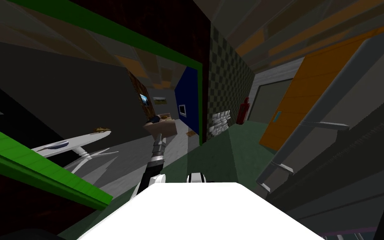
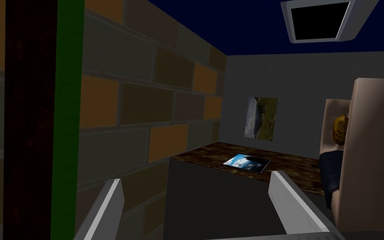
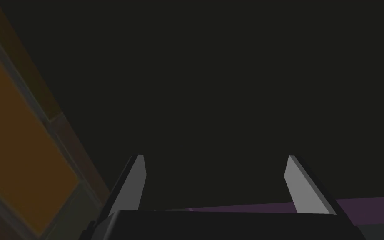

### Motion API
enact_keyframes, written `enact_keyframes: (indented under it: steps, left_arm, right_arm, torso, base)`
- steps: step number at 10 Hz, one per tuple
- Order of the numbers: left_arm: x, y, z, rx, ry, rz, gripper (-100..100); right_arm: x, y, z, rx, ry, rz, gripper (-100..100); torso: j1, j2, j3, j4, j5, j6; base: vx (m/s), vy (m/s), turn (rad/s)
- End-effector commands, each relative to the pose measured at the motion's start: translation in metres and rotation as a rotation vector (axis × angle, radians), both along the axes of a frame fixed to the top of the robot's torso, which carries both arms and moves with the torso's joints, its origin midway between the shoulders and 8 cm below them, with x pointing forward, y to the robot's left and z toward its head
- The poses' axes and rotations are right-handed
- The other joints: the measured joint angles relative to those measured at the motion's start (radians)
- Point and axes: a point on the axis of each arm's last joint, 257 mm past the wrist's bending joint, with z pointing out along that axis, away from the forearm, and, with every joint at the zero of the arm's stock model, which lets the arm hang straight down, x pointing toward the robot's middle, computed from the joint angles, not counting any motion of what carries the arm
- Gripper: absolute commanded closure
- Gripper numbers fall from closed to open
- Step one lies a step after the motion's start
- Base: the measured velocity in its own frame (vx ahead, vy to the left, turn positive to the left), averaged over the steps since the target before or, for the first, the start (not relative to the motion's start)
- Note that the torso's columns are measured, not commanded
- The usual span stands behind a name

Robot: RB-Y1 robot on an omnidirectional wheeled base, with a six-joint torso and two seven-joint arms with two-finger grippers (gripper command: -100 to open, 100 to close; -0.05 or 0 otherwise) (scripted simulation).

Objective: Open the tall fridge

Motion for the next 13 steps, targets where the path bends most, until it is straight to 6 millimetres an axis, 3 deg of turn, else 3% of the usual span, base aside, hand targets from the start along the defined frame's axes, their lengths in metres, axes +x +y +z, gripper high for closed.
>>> enact_keyframes:
  steps: [1, 4, 5, 6, 7, 9, 13]
  left_arm:
    - [0.000, 0.000, 0.000, 0.000, 0.000, 0.000, 0]
    - [0.000, 0.000, 0.000, 0.000, 0.000, 0.000, 0]
    - [0.000, 0.000, 0.000, 0.000, 0.000, 0.000, 0]
    - [0.000, 0.000, 0.000, 0.000, 0.000, 0.000, 0]
    - [0.000, 0.000, 0.000, 0.000, 0.000, 0.000, 0]
    - [0.000, 0.000, 0.000, 0.000, 0.000, 0.000, 0]
    - [0.000, 0.000, 0.000, 0.000, 0.001, 0.000, 0]
  right_arm:
    - [0.031, 0.003, 0.005, -0.017, 0.070, 0.019, -100]
    - [0.048, 0.004, 0.006, -0.021, 0.153, 0.005, -100]
    - [0.032, 0.002, 0.007, -0.023, 0.132, -0.019, -100]
    - [0.028, 0.001, 0.007, -0.022, 0.135, -0.027, -100]
    - [0.027, 0.004, 0.014, -0.025, 0.135, -0.036, 100]
    - [0.012, 0.001, 0.004, -0.005, 0.143, -0.058, 100]
    - [-0.006, -0.001, 0.006, -0.009, 0.138, -0.098, 100]
  torso:
    - [0.000, -0.003, -0.001, -0.001, -0.002, 0.000]
    - [-0.001, -0.004, -0.001, -0.002, -0.004, -0.002]
    - [-0.002, -0.006, -0.003, -0.003, -0.005, -0.003]
    - [-0.001, -0.002, 0.001, 0.000, -0.004, 0.002]
    - [0.000, 0.005, 0.007, 0.003, -0.003, 0.005]
    - [-0.004, 0.014, 0.011, 0.008, -0.002, 0.009]
    - [-0.001, 0.017, 0.019, 0.011, -0.005, 0.018]
  base:
    - [0.012, 0.030, 0.026]
    - [0.009, 0.014, 0.018]
    - [-0.026, 0.012, -0.097]
    - [-0.041, 0.018, -0.123]
    - [-0.011, -0.050, -0.111]
    - [0.062, 0.013, -0.109]
    - [0.287, 0.063, -0.084]
